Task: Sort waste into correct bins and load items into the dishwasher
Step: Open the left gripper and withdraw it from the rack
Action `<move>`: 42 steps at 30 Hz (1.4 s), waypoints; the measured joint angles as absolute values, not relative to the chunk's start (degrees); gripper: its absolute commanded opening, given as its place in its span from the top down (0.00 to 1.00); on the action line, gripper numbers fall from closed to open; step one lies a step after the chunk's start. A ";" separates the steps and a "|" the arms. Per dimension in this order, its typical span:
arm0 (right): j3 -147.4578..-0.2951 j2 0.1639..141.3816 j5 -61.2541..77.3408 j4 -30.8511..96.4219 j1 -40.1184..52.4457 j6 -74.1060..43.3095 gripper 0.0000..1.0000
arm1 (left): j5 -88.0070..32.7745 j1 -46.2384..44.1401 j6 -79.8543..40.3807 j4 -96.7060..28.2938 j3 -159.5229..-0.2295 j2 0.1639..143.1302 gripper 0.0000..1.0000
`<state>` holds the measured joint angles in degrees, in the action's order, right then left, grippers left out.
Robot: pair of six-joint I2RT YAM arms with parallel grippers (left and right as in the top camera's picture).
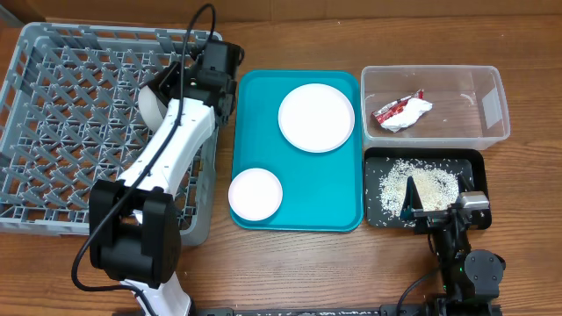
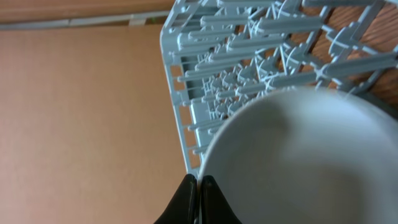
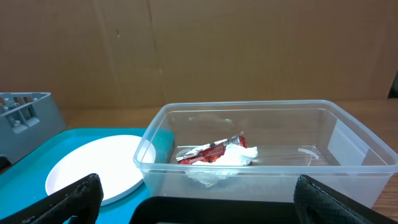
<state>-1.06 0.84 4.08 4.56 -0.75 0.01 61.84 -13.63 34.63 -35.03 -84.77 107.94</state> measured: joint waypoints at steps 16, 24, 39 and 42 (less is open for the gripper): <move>-1.06 0.84 4.08 4.60 -0.78 0.03 0.00 | 63.86 -13.15 46.81 -28.62 -84.75 108.03 0.96; -1.06 0.84 4.08 4.58 -0.75 0.03 0.00 | 61.93 -13.65 44.31 -31.48 -84.73 108.03 0.96; -1.06 0.84 4.10 4.60 -0.75 0.05 0.00 | 61.71 -16.53 43.99 -29.02 -81.97 108.07 0.96; -1.06 0.84 4.10 4.58 -0.78 0.03 0.00 | 61.93 -16.88 45.08 -28.88 -81.82 108.07 0.92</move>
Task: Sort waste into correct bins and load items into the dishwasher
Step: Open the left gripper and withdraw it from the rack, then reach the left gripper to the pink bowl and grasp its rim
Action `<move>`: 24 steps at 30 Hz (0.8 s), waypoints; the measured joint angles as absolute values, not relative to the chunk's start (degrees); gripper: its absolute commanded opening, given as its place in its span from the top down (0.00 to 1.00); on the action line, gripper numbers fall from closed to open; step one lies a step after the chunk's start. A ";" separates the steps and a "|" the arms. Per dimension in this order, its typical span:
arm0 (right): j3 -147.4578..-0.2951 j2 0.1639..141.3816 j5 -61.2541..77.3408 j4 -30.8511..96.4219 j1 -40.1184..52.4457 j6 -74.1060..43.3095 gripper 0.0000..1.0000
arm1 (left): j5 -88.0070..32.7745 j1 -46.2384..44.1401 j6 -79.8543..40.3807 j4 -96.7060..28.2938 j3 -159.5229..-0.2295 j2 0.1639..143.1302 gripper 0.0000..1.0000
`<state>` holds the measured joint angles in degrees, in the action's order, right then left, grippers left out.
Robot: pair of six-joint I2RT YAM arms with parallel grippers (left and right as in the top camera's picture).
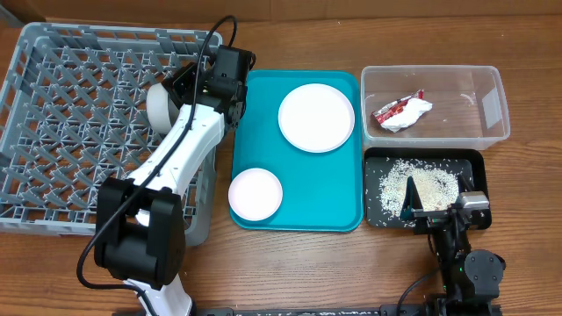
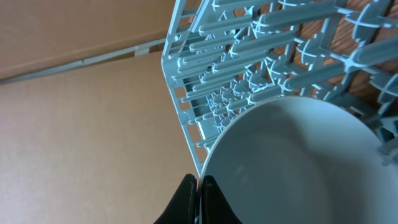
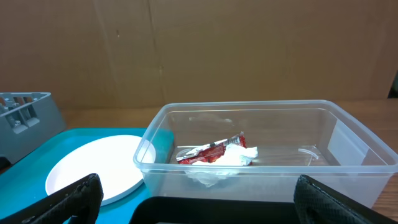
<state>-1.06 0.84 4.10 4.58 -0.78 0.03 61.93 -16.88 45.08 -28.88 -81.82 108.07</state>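
My left gripper (image 2: 200, 184) is shut on the rim of a white bowl (image 2: 298, 162), held on edge over the right side of the grey dishwasher rack (image 1: 79, 114); from overhead the bowl (image 1: 159, 105) shows beside the wrist. A large white plate (image 1: 316, 117) and a small white plate (image 1: 255, 193) lie on the teal tray (image 1: 303, 184). A red and white wrapper (image 1: 399, 111) lies in the clear bin (image 1: 487, 110). My right gripper (image 3: 196, 199) stays open near the black tray of rice (image 1: 421, 186).
The rack's upright tines (image 2: 267, 56) stand close behind the bowl. The clear bin (image 3: 249, 155) fills the right wrist view, with the large plate (image 3: 93, 165) to its left. Bare wooden table (image 1: 307, 272) lies in front of the trays.
My left wrist has shifted slightly right and toward the near side, with the bowl still in its grip and a little lower against the rack's tines. The right arm has not moved.
My left gripper held the white bowl by its rim over the rack's right side at every moment, turning and shifting it slightly each time. Both plates, the wrapper and the rice stayed where they were, and the right gripper rested open.
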 measured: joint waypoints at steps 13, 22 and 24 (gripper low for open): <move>-1.06 0.84 4.05 4.56 -0.78 0.01 0.00 | 59.81 -27.05 37.65 -32.60 -81.14 108.12 0.27; -1.06 0.84 4.05 4.58 -0.75 0.03 0.00 | 59.02 -27.42 18.11 -36.88 -81.12 103.46 0.25; -1.06 0.84 4.08 4.58 -0.75 0.03 0.00 | 54.74 -27.42 13.02 -39.59 -81.12 98.48 0.27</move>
<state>-1.06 0.84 4.08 4.58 -0.75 0.03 54.74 -27.42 13.02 -39.59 -81.12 98.48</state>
